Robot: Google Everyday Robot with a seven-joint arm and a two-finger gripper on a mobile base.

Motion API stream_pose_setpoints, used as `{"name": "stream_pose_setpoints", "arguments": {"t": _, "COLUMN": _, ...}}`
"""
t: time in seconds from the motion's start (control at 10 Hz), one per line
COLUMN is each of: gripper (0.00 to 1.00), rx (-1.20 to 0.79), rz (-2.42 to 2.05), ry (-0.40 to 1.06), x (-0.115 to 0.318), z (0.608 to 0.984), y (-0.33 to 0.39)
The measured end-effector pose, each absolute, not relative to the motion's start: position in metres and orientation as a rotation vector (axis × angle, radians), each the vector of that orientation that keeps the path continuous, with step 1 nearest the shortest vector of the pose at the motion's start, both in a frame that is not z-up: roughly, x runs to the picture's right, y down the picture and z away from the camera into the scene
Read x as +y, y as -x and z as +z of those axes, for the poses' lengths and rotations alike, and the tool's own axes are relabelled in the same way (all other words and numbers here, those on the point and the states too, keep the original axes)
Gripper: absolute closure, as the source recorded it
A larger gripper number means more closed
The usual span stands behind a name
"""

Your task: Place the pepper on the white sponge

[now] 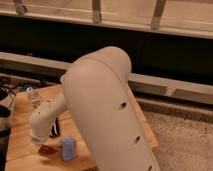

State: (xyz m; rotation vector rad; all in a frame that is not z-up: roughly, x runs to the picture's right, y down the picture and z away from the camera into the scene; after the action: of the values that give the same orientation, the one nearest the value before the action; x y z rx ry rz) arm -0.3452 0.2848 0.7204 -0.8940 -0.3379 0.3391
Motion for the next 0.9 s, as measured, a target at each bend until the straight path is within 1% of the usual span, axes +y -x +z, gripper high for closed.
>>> {"name": "stream_pose_setpoints", "arguments": {"t": 0.1, "gripper": 0.27, "rx": -0.336, "rz": 0.338, "ry": 0.894, "x": 0.287, "z": 0.722, "y": 0.345}}
{"name": "stream_pose_setpoints", "arguments": {"t": 0.2, "gripper": 0.32, "rx": -0.335, "rz": 0.336, "ry": 0.894, "x": 0.29, "z": 0.724, "y": 0.345}}
{"name": "stream_pose_setpoints", "arguments": {"t": 0.3, "gripper": 0.41, "rx": -0.333, "rz": 0.34, "ry": 0.891, "x": 0.288, "z": 0.723, "y": 0.345}}
{"name": "stream_pose_setpoints", "arguments": {"t": 0.4, "gripper": 0.49, "rx": -0.325, "rz": 0.349, "ry": 0.874, "x": 0.284, "z": 0.721, "y": 0.344}}
{"name": "stream_pose_setpoints", "arguments": {"t": 0.6, "gripper": 0.71, "rx": -0.317, "rz": 0.349, "ry": 0.847, "x": 0.281, "z": 0.716, "y": 0.346}}
{"name": "stream_pose_setpoints", "arguments": {"t": 0.9, "gripper": 0.98, "rx": -0.302, "rz": 0.356, "ry": 0.868, "x": 0.286, "z": 0.734, "y": 0.335}}
